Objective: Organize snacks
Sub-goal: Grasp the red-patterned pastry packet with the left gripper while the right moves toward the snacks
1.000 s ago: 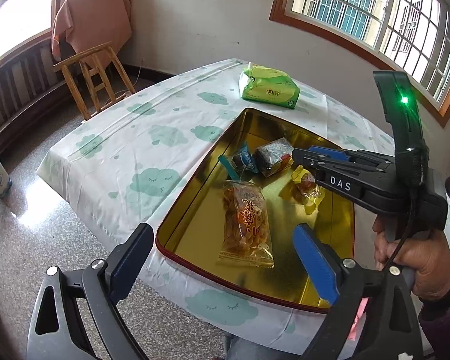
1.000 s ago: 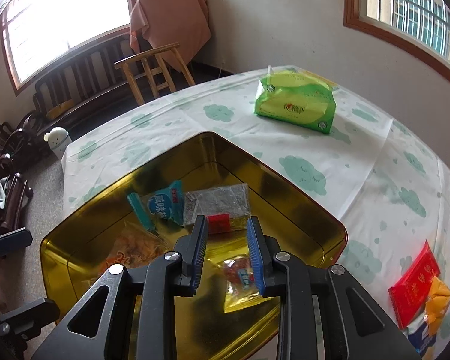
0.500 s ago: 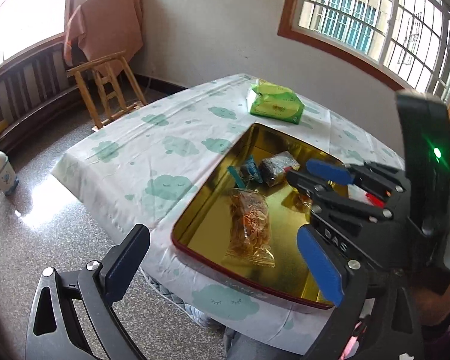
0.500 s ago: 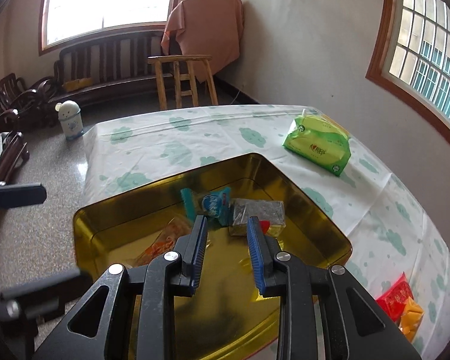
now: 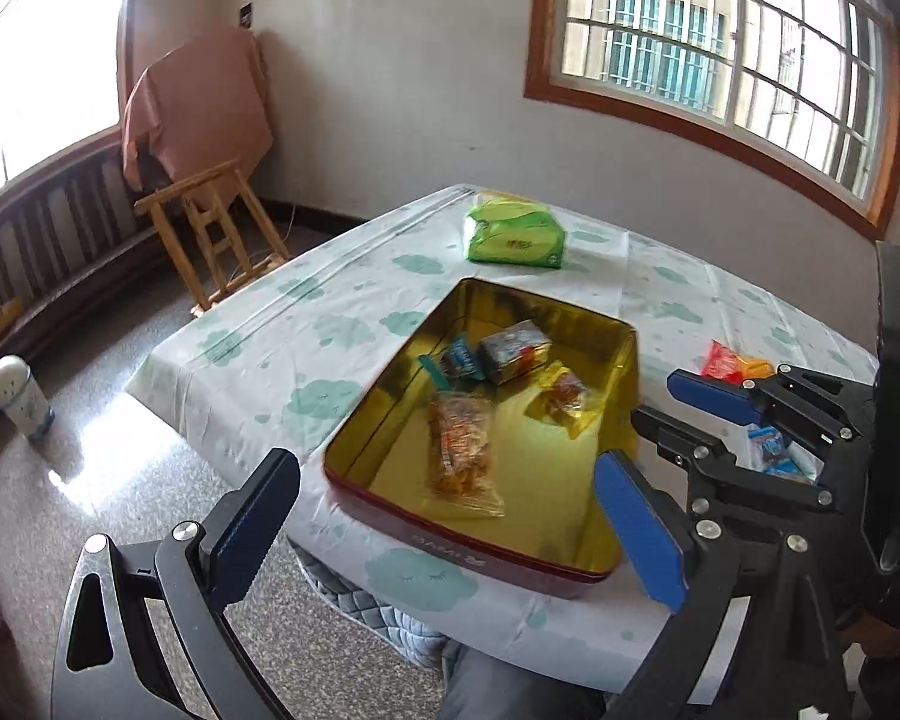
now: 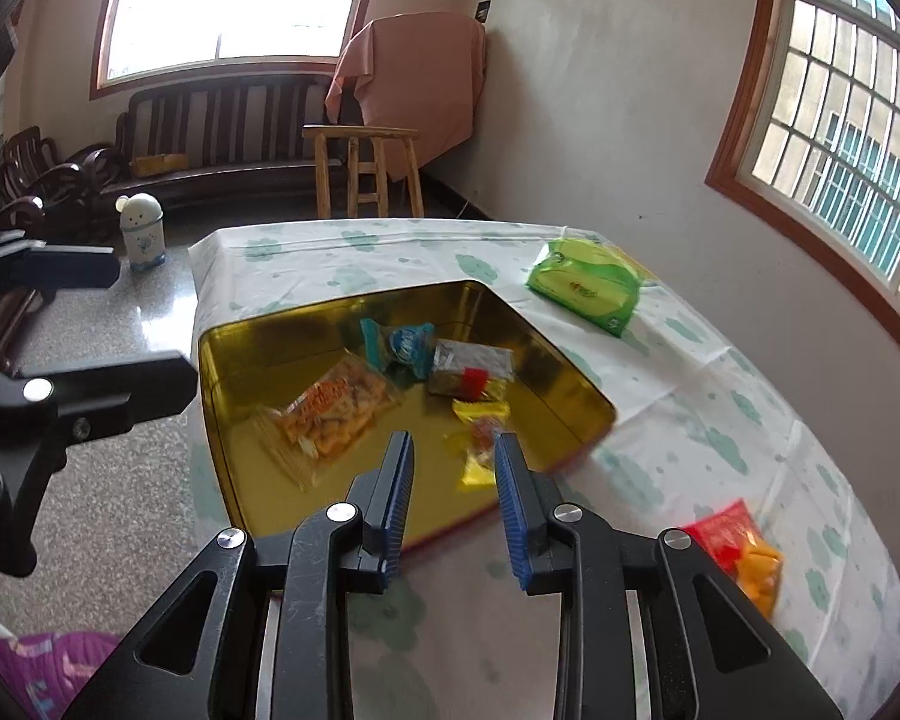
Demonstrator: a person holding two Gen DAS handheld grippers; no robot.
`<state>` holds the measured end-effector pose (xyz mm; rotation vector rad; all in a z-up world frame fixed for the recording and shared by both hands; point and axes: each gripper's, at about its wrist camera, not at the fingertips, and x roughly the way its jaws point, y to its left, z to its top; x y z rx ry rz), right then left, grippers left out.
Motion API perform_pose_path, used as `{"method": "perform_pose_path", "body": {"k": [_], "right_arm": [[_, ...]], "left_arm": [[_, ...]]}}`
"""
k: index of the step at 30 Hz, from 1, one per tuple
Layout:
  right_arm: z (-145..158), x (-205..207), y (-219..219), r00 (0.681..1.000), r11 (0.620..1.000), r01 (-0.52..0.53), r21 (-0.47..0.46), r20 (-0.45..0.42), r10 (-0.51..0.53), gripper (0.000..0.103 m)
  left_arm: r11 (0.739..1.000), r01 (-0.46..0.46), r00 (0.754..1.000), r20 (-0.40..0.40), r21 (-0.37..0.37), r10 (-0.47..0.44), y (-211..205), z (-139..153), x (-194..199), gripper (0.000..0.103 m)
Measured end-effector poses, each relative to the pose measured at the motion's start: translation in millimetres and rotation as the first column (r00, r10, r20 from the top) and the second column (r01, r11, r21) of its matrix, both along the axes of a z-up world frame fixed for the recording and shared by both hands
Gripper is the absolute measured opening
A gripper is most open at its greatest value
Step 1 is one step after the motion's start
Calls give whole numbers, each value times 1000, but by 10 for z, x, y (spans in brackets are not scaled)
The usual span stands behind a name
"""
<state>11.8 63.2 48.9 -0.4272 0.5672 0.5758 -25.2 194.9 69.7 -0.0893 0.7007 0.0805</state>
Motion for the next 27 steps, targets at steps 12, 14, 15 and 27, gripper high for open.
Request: {"method": "perform_pose_path", "body": {"k": [12, 14, 15, 27], "right_arm": [[-103, -549, -1244, 997, 997, 74, 24, 34, -75, 35], [-165, -602, -1494, 993, 993, 112, 25, 18, -113, 35], [-193, -632, -1589, 992, 991, 128, 26, 10, -128, 35], [-494, -773, -2472, 953, 952, 301, 58, -52, -298, 35]], "left_arm": [[972, 237, 971, -31, 6, -236, -978, 11, 63, 97], [961, 276, 960, -47, 7, -275, -1163, -53, 82, 97], [955, 295, 954, -60, 7, -294, -1250, -93, 108, 97], [897, 432, 865, -238, -98, -443, -2061, -583, 601, 93]]}}
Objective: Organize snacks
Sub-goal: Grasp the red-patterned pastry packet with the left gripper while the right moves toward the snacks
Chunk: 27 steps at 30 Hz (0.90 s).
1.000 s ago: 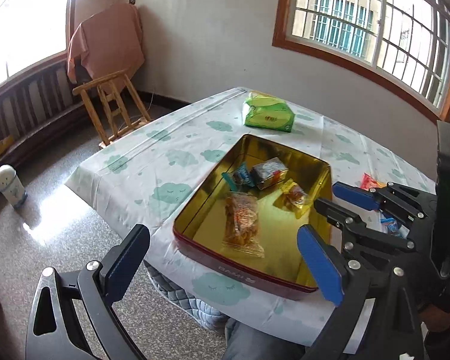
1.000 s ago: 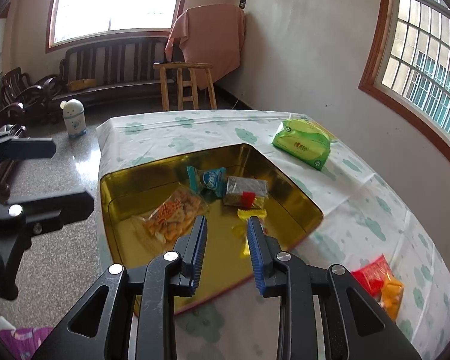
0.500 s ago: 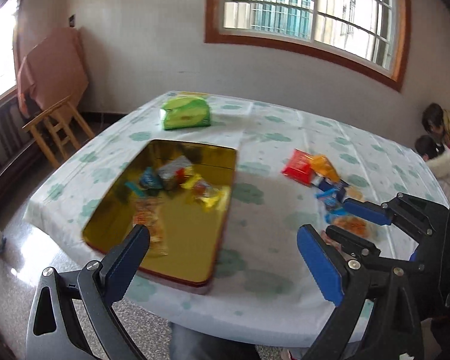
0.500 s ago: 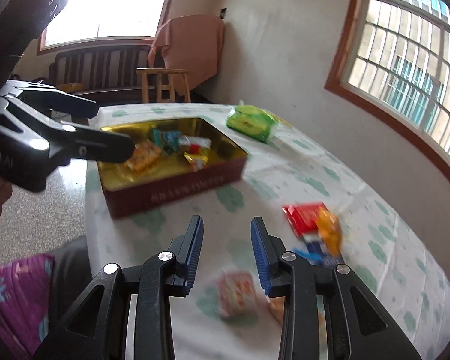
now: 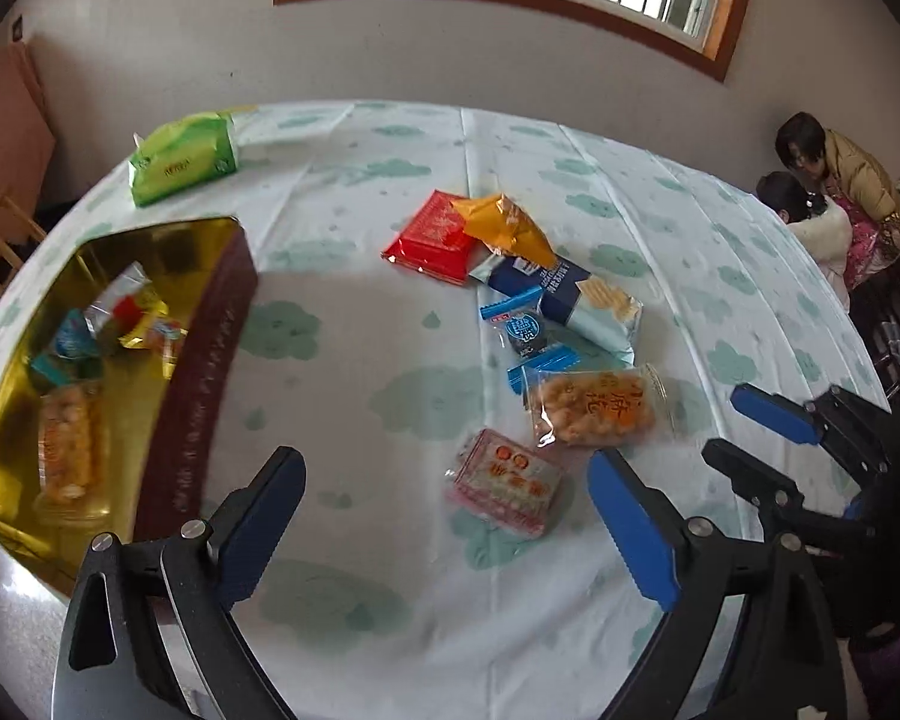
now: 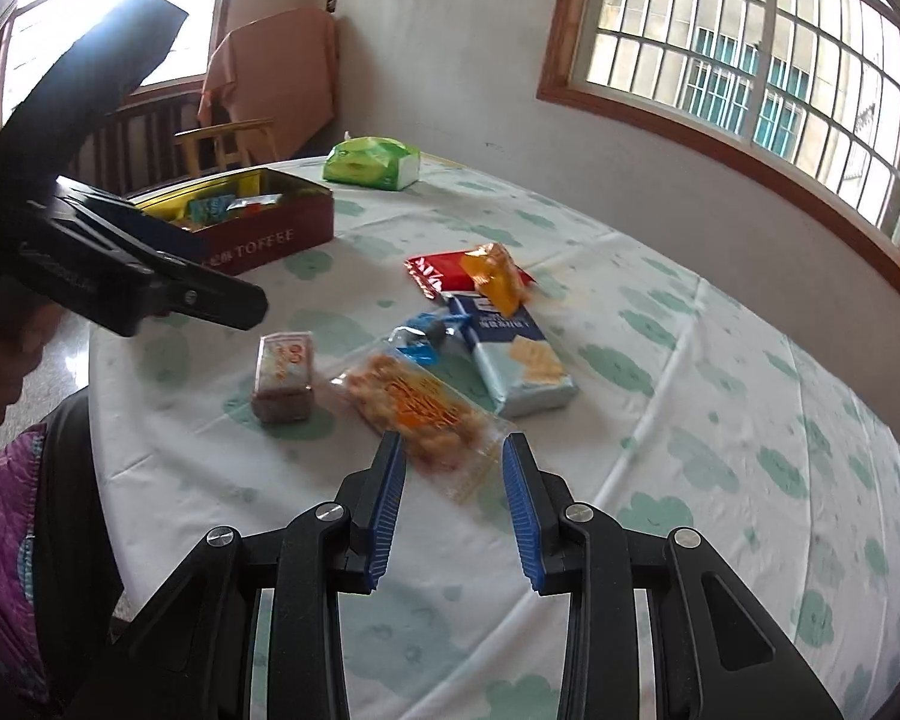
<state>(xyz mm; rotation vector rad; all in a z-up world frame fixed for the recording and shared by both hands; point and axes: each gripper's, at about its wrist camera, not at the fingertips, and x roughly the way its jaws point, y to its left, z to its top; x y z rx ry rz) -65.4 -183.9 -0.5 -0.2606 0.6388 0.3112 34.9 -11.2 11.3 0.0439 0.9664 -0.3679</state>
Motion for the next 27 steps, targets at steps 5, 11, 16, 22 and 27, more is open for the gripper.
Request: {"method": "perform_pose_path", "body": {"k": [5, 11, 16, 22, 27], "right_arm": [[-24, 32, -64, 1000, 1000, 8, 29, 1, -8, 35], [-33, 44, -89, 1000, 998, 2, 55, 4, -2, 35], [-32, 59, -103, 1000, 998, 1, 67, 5, -1, 35], [-33, 59, -109, 1000, 997, 4, 72, 4, -4, 36], [-33, 60, -95, 1000, 998, 1, 69, -3, -1, 36]], "left_arm": [[997, -73, 992, -103, 3, 72, -98, -191, 229, 58], [991, -135, 975, -178, -8, 131, -128, -289, 280, 62], [990, -136, 968, -215, -22, 128, -215, -388, 242, 59], [987, -155, 972, -182, -42, 145, -171, -371, 194, 39], [982, -169, 976, -153, -82, 155, -51, -212, 55, 38]]}}
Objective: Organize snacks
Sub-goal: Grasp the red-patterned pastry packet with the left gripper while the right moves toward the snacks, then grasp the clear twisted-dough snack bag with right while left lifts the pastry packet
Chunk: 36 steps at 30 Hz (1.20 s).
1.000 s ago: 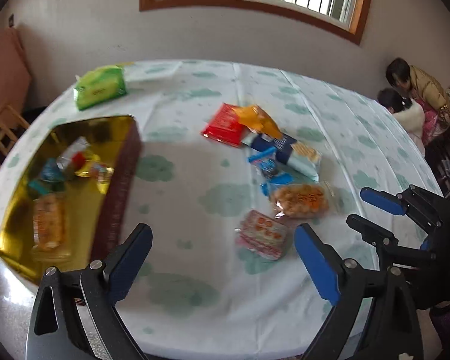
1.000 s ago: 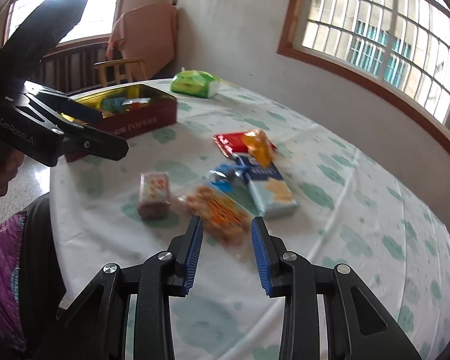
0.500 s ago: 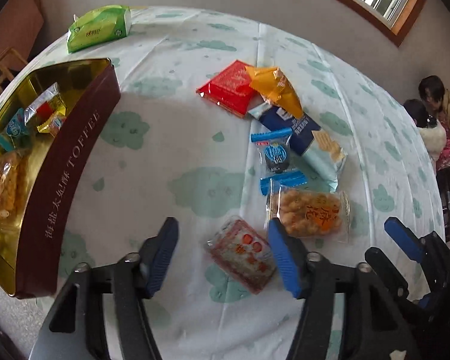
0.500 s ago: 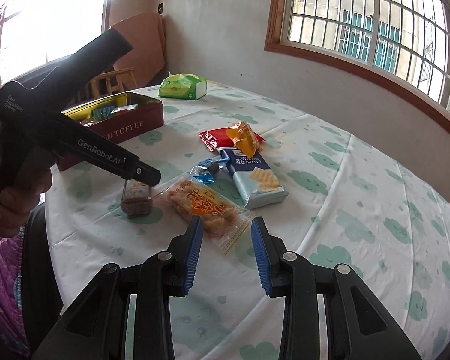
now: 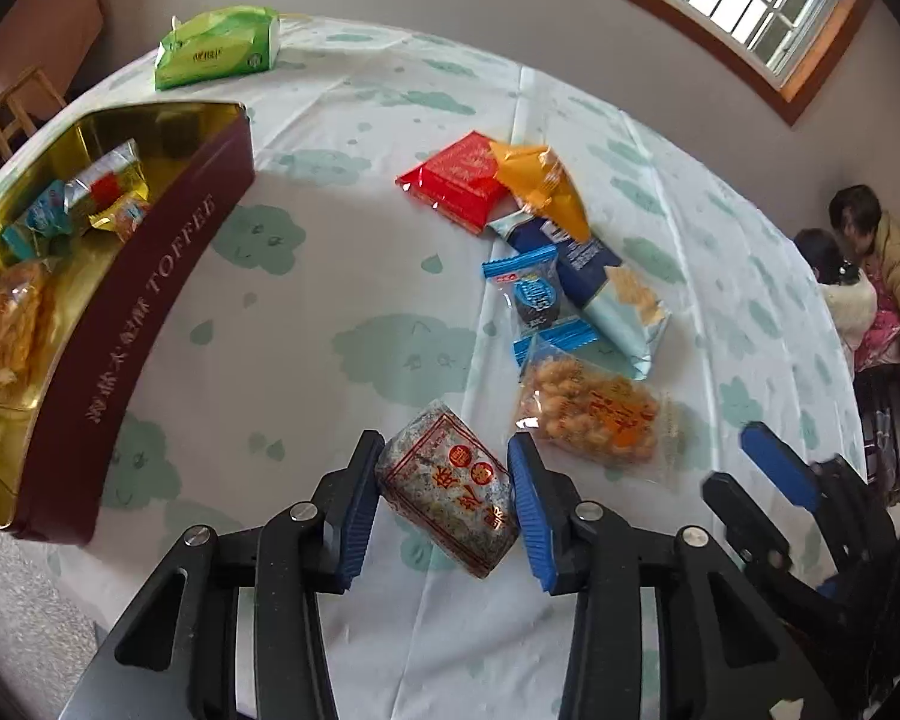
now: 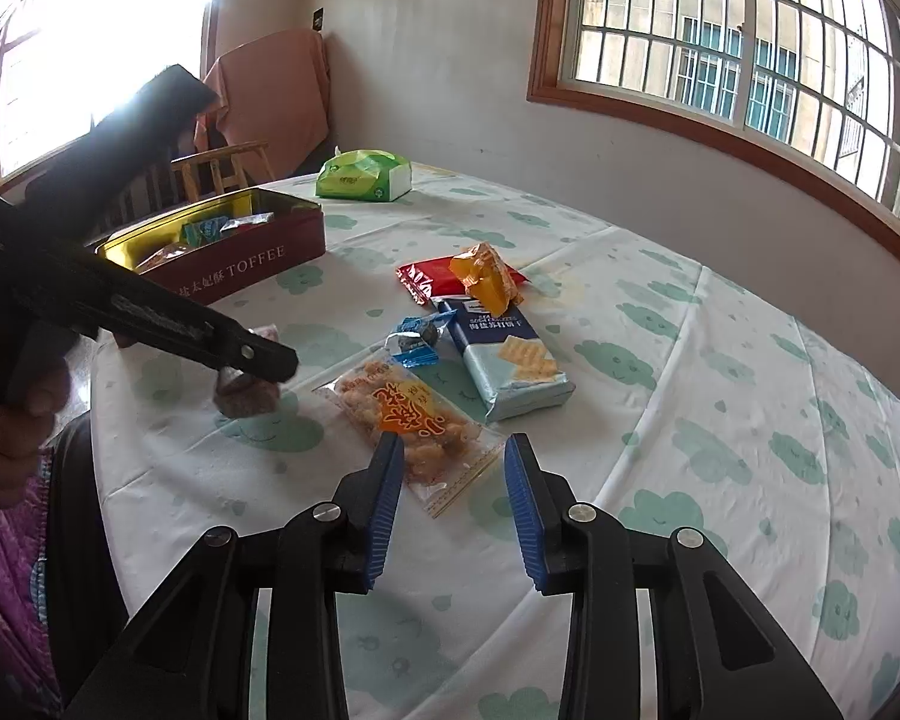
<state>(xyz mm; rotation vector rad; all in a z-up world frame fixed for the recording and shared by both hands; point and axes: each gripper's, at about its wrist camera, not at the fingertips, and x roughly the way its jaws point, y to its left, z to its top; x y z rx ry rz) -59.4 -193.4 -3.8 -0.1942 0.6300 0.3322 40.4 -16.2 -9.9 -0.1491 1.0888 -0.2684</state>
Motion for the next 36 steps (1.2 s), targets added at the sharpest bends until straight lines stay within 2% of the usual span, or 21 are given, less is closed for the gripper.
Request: {"method": "perform_pose_path", "body": {"k": [7, 12, 19, 26, 32, 36], "right_arm": [[-2, 88, 88, 999, 999, -39, 3, -27, 39, 37], [-5, 172, 197, 997, 998, -66, -18, -34, 65, 37], [-19, 366, 316, 987, 987, -156, -43, -52, 153, 37], [-85, 607, 392, 962, 965, -257, -47, -108, 250, 38], [-139, 745, 428, 913, 929, -369, -15, -191, 359, 38], [-150, 827, 451, 890, 909, -416, -31, -220, 400, 41]], "left_arm": [[999, 50, 997, 53, 14, -51, 30, 269, -278, 38], [999, 49, 996, 71, 7, -50, 102, 385, -362, 38], [999, 41, 994, 100, 27, -44, 200, 501, -428, 38], [998, 42, 991, 126, 40, -47, 228, 558, -450, 38], [998, 51, 989, 137, 38, -56, 228, 603, -444, 38], [998, 48, 988, 143, 36, -53, 246, 629, -434, 38]]}}
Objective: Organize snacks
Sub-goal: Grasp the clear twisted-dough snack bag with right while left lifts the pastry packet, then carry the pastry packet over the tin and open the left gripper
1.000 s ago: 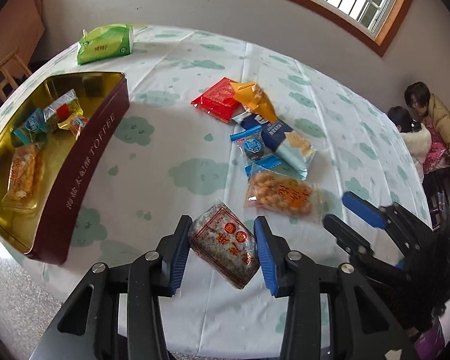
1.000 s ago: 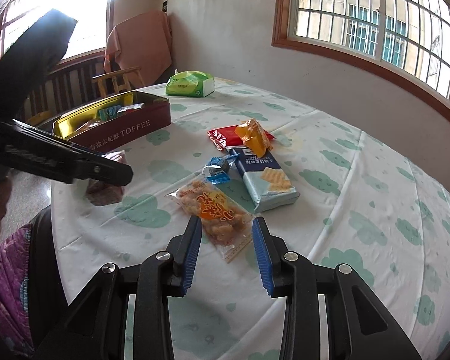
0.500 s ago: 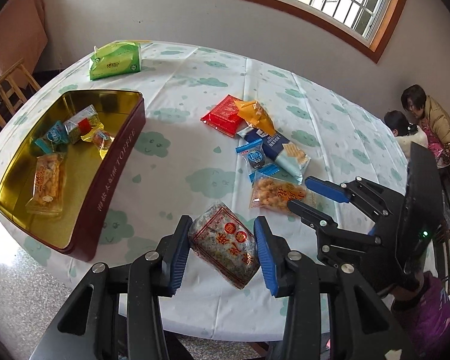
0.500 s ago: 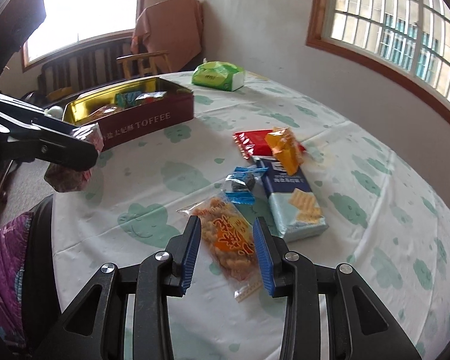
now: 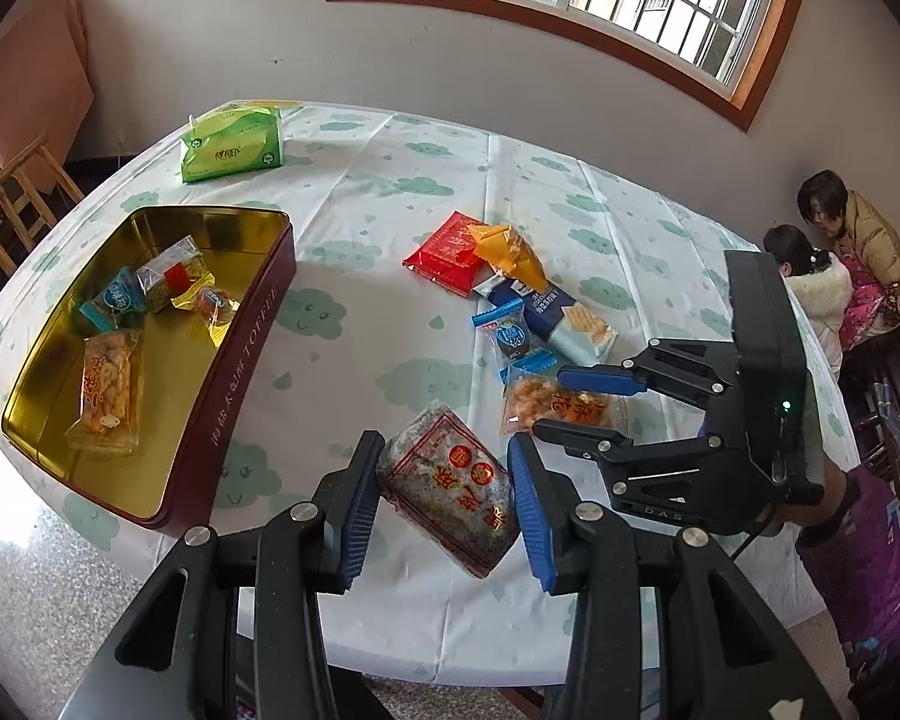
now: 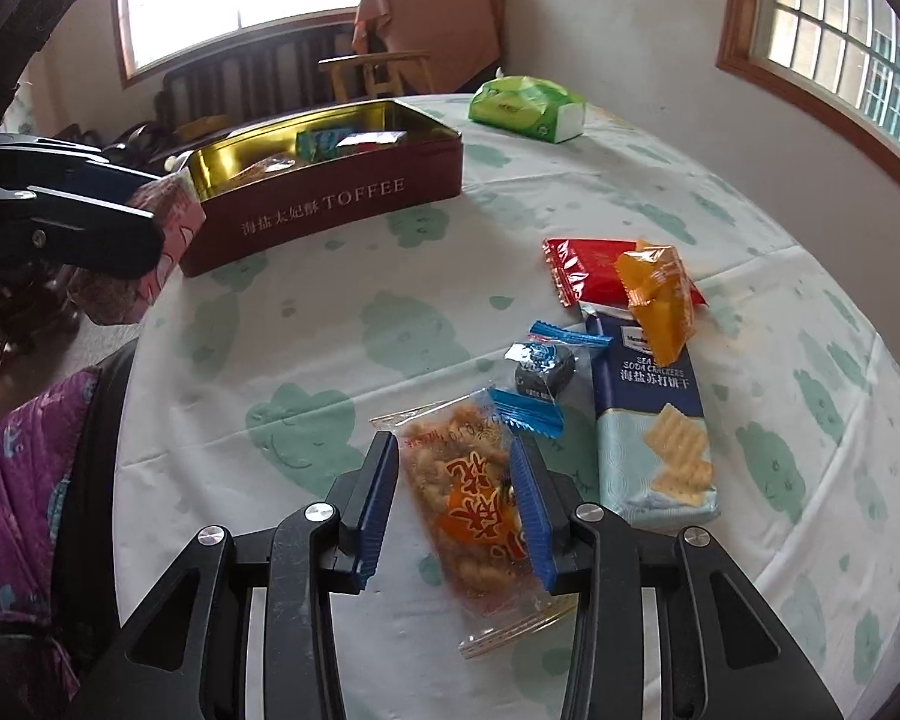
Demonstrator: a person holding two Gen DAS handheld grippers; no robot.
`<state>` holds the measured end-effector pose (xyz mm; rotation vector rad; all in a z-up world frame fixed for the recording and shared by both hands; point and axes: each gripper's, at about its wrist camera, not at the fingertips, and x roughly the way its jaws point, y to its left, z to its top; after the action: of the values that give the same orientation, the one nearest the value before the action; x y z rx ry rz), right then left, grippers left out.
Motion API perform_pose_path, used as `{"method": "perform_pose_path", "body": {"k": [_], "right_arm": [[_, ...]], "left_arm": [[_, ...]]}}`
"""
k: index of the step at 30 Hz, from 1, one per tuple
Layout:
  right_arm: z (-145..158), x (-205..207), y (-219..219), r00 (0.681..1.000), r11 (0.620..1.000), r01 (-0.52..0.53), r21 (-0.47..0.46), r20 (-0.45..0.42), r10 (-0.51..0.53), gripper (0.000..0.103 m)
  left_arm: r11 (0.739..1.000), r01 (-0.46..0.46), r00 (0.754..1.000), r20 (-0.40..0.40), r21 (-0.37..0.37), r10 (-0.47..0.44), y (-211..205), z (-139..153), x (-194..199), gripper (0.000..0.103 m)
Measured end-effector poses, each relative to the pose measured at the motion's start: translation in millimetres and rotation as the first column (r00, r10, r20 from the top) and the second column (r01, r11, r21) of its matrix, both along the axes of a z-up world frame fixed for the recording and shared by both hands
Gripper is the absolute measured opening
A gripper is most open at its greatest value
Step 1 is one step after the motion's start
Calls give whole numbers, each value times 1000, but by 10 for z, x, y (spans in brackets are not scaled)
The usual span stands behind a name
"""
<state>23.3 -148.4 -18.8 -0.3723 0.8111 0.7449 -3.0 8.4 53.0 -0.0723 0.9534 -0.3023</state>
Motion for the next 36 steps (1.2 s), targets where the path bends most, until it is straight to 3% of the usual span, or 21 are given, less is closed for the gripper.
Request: {"method": "perform_pose_path", "body": {"k": [5, 9, 11, 14, 15, 20, 29, 36], "right_arm": [[1, 61, 39, 1000, 998, -21, -55, 14, 22, 48], [-120, 96, 49, 999, 995, -43, -92, -36, 39, 55], [-124, 141, 5, 997, 999, -28, -42, -72, 25, 55], [-120, 156, -4, 998, 999, -1, -42, -63, -2, 46], [-113, 167, -9, 998, 999, 12, -42, -64, -14, 38], [-100, 100, 44, 997, 997, 62, -45, -47, -64, 38], [74, -256, 327, 994, 990, 109, 89, -17, -107, 38], [14, -216, 474, 984, 973, 179, 143, -42, -175, 38]], "left_arm": [[1000, 4, 1000, -1, -1, -4, 6, 9, 5, 38], [1000, 3, 1000, -2, -2, -3, 3, 0, 5, 38], [1000, 3, 1000, -2, 0, -3, 1, 3, 8, 38], [1000, 3, 1000, -5, -3, -3, 2, 1, 12, 38], [1000, 4, 1000, -6, -3, -4, 5, 2, 9, 38], [1000, 1, 1000, 3, -7, -1, 16, 28, -5, 38], [1000, -3, 1000, 18, -27, 4, 110, 84, -39, 38], [999, -24, 999, 34, -26, 24, 279, 121, -64, 38]]}}
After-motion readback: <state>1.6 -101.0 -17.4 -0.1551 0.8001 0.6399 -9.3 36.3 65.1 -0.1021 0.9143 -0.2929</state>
